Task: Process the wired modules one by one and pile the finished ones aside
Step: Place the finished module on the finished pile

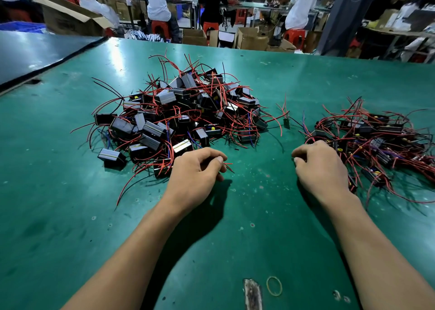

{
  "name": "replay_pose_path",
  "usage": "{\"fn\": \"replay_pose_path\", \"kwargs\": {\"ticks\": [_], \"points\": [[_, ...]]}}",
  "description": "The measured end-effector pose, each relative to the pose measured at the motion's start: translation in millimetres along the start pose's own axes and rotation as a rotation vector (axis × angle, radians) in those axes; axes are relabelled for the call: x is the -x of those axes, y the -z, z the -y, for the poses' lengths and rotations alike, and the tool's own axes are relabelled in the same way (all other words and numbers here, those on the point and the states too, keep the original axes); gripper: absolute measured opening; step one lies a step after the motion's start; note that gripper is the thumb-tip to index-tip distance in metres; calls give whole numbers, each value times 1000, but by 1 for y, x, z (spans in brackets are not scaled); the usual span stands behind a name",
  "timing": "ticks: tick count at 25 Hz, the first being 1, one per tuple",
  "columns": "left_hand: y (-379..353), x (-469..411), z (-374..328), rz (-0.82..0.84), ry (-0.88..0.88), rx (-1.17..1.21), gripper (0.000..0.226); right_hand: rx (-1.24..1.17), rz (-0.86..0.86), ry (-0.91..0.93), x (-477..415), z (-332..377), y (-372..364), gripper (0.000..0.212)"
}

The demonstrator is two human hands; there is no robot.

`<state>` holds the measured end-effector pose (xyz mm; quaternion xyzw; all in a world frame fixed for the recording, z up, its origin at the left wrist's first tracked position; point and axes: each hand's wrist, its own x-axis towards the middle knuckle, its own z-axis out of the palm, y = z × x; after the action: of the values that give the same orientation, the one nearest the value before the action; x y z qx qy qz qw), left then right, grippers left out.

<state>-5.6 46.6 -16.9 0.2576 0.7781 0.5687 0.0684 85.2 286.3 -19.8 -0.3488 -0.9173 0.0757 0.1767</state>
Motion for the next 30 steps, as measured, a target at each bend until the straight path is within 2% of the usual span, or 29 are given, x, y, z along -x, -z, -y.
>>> {"fn": "replay_pose_path", "kwargs": {"ticks": [7,10,12,15,19,26,30], "points": [[-5,3,5,44,-59,-108,13,152,-119,-3,7,18,-5,17],[-5,2,6,-13,-192,-227,15,49,-210,202,24,43,-10,22],[0,-2,9,-133,-295,-369,25,-94,-150,412,38,63,-16,20],[11,-12,17,-226,-191,-615,42,-212,30,574,51,77,-29,21],[10,-20,22,-179,-20,-884,51,-341,99,475,42,67,-34,22],[13,-28,22,-242,-58,-863,59,-435,158,407,29,61,-36,15],[18,-31,24,-232,8,-944,45,-473,169,400,26,60,-38,12]]}}
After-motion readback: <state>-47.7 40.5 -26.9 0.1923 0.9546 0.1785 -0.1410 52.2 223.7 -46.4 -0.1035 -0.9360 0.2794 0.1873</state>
